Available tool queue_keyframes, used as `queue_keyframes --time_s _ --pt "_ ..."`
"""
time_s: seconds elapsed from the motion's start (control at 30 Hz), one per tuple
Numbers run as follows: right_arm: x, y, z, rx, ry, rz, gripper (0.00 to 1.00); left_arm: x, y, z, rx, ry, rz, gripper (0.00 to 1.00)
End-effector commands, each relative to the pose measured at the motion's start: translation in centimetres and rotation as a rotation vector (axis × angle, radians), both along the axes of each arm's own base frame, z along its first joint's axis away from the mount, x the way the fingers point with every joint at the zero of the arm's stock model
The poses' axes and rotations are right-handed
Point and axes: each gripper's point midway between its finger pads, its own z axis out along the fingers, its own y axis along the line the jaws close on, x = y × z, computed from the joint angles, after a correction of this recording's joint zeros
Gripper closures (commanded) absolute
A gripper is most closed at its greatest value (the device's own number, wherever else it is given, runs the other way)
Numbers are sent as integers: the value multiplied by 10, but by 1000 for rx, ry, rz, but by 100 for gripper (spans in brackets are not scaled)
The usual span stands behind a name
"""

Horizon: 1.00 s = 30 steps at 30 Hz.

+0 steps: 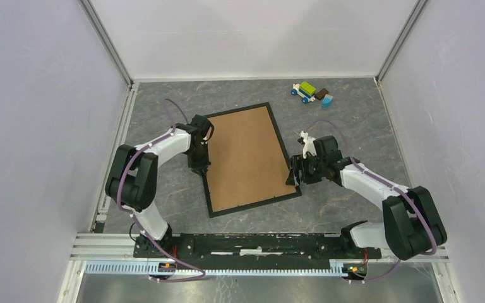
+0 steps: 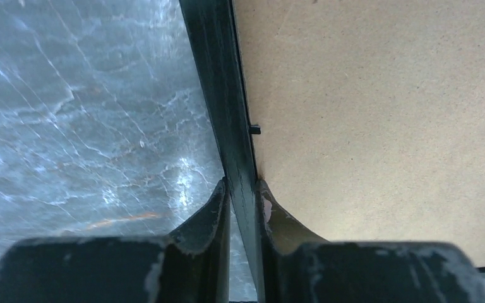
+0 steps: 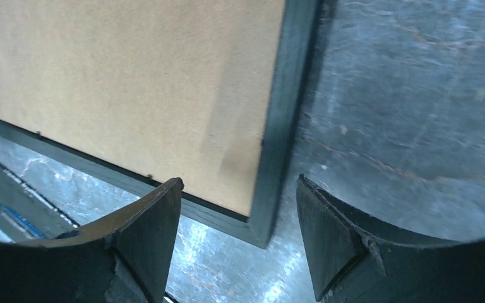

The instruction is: Put the photo into the frame

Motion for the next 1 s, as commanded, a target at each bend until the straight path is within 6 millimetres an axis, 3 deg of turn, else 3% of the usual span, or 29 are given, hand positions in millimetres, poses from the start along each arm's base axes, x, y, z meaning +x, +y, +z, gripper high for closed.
queue_keyframes --time_s 0.0,0.13,0.2,0.27,0.43,0.7,0.97 --pt "19 -32 18 -180 -68 -94 29 18 19 -3 125 -51 -182 92" --pt "24 -47 13 -197 21 -126 34 18 14 -5 106 -53 -225 95" --pt "30 -51 8 -213 53 -115 42 20 17 -6 126 -58 -236 95" --pt "36 -47 8 -204 64 -99 51 20 18 -7 135 -59 -242 95" --pt "45 -29 11 -137 56 -50 59 15 15 -12 117 -50 -239 96" --pt "32 -7 -1 -102 107 30 65 15 12 -18 105 -26 -234 98" --pt "29 -13 -10 -135 121 17 66 13 12 -17 104 -25 -231 98"
